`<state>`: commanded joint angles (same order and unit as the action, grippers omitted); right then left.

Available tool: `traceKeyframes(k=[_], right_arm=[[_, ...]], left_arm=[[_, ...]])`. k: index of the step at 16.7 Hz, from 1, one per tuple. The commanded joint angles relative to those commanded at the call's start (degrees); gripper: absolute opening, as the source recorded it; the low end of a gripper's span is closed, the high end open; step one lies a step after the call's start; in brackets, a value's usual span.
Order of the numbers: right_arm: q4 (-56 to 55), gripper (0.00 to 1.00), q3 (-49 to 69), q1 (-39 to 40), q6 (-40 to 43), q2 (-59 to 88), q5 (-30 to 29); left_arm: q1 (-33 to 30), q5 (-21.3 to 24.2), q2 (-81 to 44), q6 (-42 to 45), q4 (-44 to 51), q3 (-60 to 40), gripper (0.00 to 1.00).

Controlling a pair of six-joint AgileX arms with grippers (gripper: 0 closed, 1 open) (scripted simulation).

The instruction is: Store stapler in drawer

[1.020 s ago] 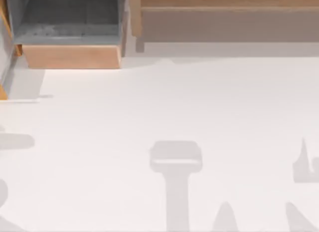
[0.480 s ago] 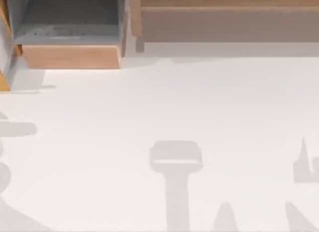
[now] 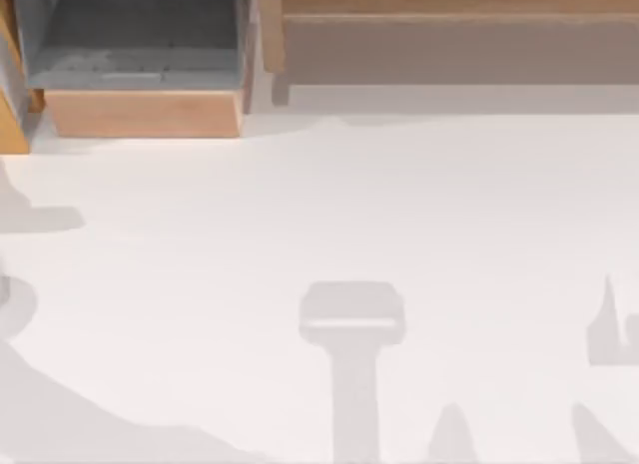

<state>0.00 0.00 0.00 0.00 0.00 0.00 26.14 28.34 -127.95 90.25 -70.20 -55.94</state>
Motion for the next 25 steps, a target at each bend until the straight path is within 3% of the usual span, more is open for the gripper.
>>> traceKeyframes(k=[4, 10, 15, 25], right_arm=[[0.0, 1.00, 0.0, 0.0, 0.0, 0.0, 0.0], [0.0, 1.00, 0.0, 0.0, 0.0, 0.0, 0.0], [0.0, 1.00, 0.0, 0.0, 0.0, 0.0, 0.0], [0.0, 1.00, 0.0, 0.0, 0.0, 0.0, 0.0]], left_arm=[[-0.2, -0.5, -1.5, -0.1, 1.4, -2.1, 0.00], [-3.2, -3.4, -6.9, -0.1, 7.8, -14.9, 0.00], [-3.6, -3.8, -7.3, -0.3, 8.6, -15.9, 0.00], [-3.6, -3.8, -7.3, -0.3, 8.6, -15.9, 0.75]])
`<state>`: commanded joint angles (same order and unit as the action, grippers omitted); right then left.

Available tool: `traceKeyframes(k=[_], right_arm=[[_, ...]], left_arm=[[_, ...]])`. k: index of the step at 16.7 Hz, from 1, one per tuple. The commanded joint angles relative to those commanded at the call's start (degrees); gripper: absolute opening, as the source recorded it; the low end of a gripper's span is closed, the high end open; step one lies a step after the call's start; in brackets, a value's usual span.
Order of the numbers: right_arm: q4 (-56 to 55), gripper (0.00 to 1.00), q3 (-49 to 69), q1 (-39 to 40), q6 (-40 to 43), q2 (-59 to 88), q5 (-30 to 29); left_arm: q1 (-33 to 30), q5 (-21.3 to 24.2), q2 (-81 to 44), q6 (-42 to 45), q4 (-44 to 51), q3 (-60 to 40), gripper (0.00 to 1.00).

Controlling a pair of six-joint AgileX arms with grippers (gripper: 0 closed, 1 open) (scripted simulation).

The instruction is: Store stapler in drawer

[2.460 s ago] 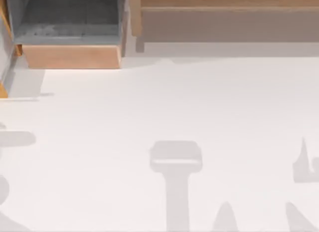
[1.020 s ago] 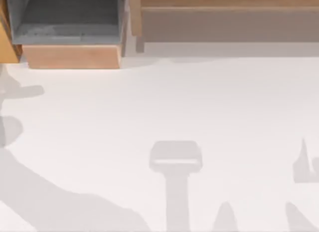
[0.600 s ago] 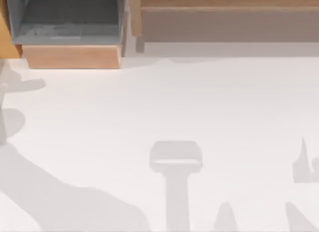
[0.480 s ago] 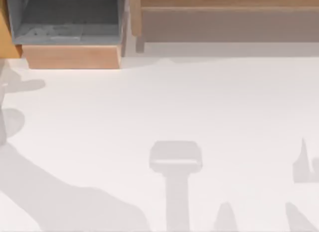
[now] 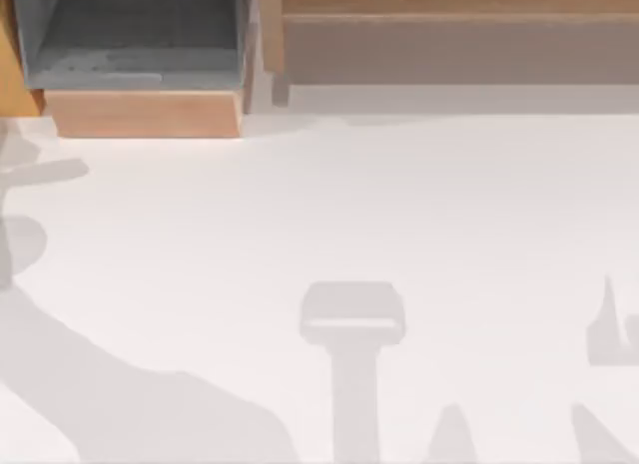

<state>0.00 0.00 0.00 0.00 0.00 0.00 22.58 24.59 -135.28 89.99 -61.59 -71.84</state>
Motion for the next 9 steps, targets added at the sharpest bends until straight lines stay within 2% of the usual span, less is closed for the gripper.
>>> traceKeyframes(k=[3, 9], right_arm=[[0.0, 1.00, 0.0, 0.0, 0.0, 0.0, 0.0], [0.0, 1.00, 0.0, 0.0, 0.0, 0.0, 0.0]], left_arm=[[0.0, 0.0, 0.0, 0.0, 0.0, 0.0, 0.98], [0.0, 0.0, 0.0, 0.0, 0.0, 0.0, 1.00]])
